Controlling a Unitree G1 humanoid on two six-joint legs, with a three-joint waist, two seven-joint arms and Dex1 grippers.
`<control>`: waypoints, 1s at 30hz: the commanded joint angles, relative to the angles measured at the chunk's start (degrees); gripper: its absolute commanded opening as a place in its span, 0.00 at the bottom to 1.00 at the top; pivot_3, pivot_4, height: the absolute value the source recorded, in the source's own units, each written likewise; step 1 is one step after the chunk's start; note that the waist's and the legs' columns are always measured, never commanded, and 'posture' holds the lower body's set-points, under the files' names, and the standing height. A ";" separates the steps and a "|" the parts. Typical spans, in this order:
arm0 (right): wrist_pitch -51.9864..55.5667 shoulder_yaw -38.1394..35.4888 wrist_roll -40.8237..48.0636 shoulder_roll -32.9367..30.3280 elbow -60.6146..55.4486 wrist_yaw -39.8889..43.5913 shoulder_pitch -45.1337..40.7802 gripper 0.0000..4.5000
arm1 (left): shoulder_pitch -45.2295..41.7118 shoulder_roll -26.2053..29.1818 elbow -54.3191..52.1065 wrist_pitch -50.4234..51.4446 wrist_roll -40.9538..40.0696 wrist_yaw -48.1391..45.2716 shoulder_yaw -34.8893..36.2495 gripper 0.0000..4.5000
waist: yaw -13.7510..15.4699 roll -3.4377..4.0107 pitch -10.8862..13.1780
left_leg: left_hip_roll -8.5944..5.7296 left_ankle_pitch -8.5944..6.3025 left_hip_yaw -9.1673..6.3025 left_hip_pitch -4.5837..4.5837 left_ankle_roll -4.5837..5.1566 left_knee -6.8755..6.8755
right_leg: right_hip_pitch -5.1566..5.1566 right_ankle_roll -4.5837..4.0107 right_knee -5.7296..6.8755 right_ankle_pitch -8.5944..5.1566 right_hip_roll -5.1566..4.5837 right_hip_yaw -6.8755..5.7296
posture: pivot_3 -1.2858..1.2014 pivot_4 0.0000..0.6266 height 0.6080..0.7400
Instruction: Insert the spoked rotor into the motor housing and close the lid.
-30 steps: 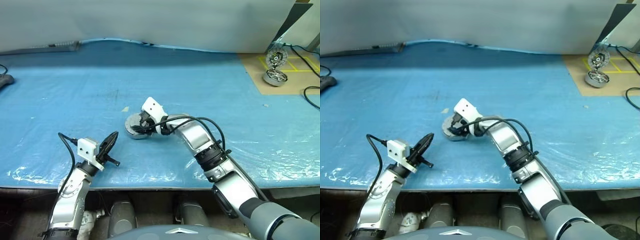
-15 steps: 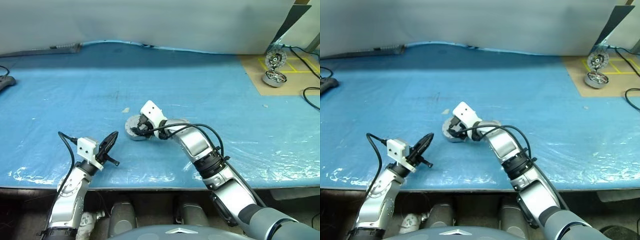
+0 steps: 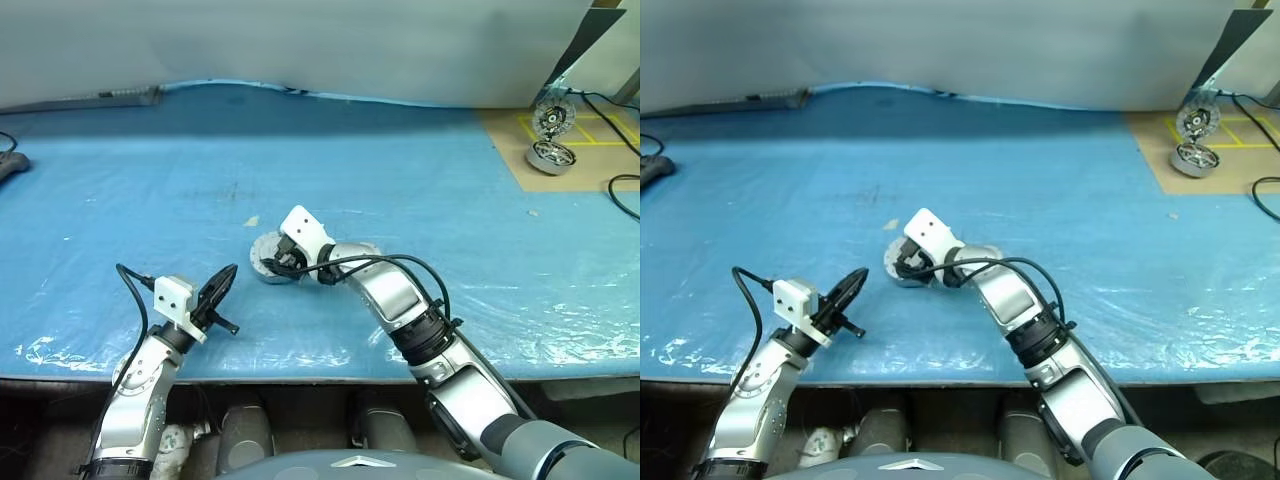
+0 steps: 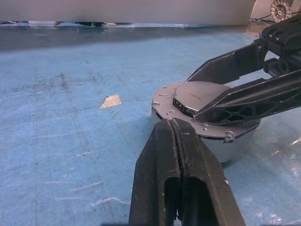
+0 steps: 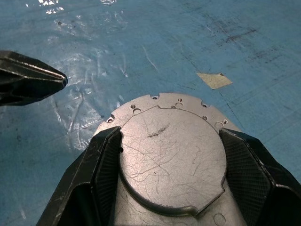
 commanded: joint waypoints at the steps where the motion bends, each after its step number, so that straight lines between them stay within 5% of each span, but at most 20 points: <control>1: -0.43 2.00 -3.00 -2.61 6.38 0.02 3.11 0.66 | -0.45 0.21 -1.67 -0.24 -0.83 -0.48 0.50 0.00 | 0.03 0.05 -0.02 | 0.00 -0.01 0.00 0.15 0.01 0.00 | 0.15 0.07 -0.01 -0.04 0.00 0.00 | 0.52 0.24 1.00; 4: 2.52 -0.62 1.21 -0.96 3.98 2.02 3.32 0.66 | -0.52 0.05 -1.87 -0.34 -0.74 -0.56 0.34 0.00 | 0.08 0.05 -0.02 | -0.01 -0.13 -0.02 0.45 0.22 -0.01 | 0.42 0.44 -0.01 -0.27 -0.02 0.03 | 0.52 0.24 1.00; 14: 1.55 3.36 -4.59 -4.72 7.81 1.93 1.81 0.66 | -1.82 -0.05 -0.67 -0.27 -0.50 -1.01 0.15 0.00 | 0.03 0.10 -0.06 | -0.11 -0.13 -0.02 0.45 0.21 -0.22 | 0.40 0.42 -0.10 -0.28 -0.04 0.07 | 0.52 0.24 1.00; 22: 12.59 -3.10 2.40 1.36 5.59 0.92 1.57 0.66 | -2.18 -0.46 -0.31 -0.39 -0.13 -1.03 -0.16 0.00 | 0.01 0.12 -0.12 | -0.15 -0.14 -0.05 0.57 0.23 -0.27 | 0.43 0.51 -0.04 -0.33 -0.06 0.08 | 0.52 0.24 1.00; 30: -7.03 5.20 -7.22 -5.59 8.72 0.53 2.18 0.66 | -2.49 -0.59 0.00 -0.51 0.17 -1.18 -0.51 0.00 | -0.01 0.13 -0.18 | -0.17 -0.06 -0.02 0.50 0.09 -0.46 | 0.38 0.51 -0.18 -0.35 -0.06 0.08 | 0.52 0.24 1.00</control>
